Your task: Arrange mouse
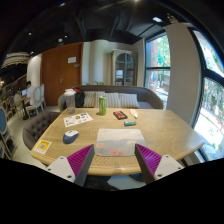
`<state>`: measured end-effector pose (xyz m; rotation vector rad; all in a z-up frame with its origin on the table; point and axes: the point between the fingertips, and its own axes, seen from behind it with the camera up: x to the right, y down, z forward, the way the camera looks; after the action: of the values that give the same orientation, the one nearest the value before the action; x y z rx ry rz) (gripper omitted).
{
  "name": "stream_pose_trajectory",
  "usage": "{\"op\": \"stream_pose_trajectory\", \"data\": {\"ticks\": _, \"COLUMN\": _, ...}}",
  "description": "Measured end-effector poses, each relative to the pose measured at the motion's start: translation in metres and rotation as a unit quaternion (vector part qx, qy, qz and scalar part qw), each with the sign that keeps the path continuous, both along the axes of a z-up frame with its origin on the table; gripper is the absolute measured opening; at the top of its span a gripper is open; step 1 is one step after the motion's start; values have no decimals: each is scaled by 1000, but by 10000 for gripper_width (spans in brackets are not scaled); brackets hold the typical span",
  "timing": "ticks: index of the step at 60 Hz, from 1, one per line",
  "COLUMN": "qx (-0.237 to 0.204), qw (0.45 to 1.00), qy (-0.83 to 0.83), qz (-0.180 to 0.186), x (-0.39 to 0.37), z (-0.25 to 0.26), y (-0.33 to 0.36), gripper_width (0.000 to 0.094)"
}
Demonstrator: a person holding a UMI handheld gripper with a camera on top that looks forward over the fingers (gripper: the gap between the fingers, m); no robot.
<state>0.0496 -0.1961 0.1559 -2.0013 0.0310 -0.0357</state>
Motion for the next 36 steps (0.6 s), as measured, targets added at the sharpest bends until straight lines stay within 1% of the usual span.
{"op": "stream_pose_trajectory", "data": {"ticks": 1, "qx": 0, "qw": 1000, "qy": -10, "qz": 1, "x": 0, "z": -3, "y": 9, "gripper_width": 842}}
{"op": "stream_pose_trajectory", "data": {"ticks": 2, "qx": 1, "qw": 1000, "qy": -10, "qz": 2, "x": 2, "z": 0, "y": 1, "gripper_width": 841}}
{"op": "stream_pose_trajectory", "data": {"ticks": 9, "qx": 1, "qw": 999, "qy": -31, "qz": 9, "x": -1, "z": -8, "y": 12, "gripper_width": 852}}
{"op": "stream_pose_trajectory", "data": {"ticks": 17, "qx": -10, "qw": 999, "qy": -35, "qz": 34, "x": -23, "z": -21, "y": 19, "gripper_width": 851}}
{"op": "stream_pose_trajectory", "data": {"ticks": 26, "qx": -20, "qw": 997, "qy": -15, "qz": 79, "x": -64, "z": -42, "y": 40, "gripper_width": 851}}
{"op": "stream_pose_trajectory", "data": {"ticks": 36, "qx": -42, "qw": 990, "qy": 27, "qz": 130, "x": -132, "z": -86, "y": 86, "gripper_width": 853}}
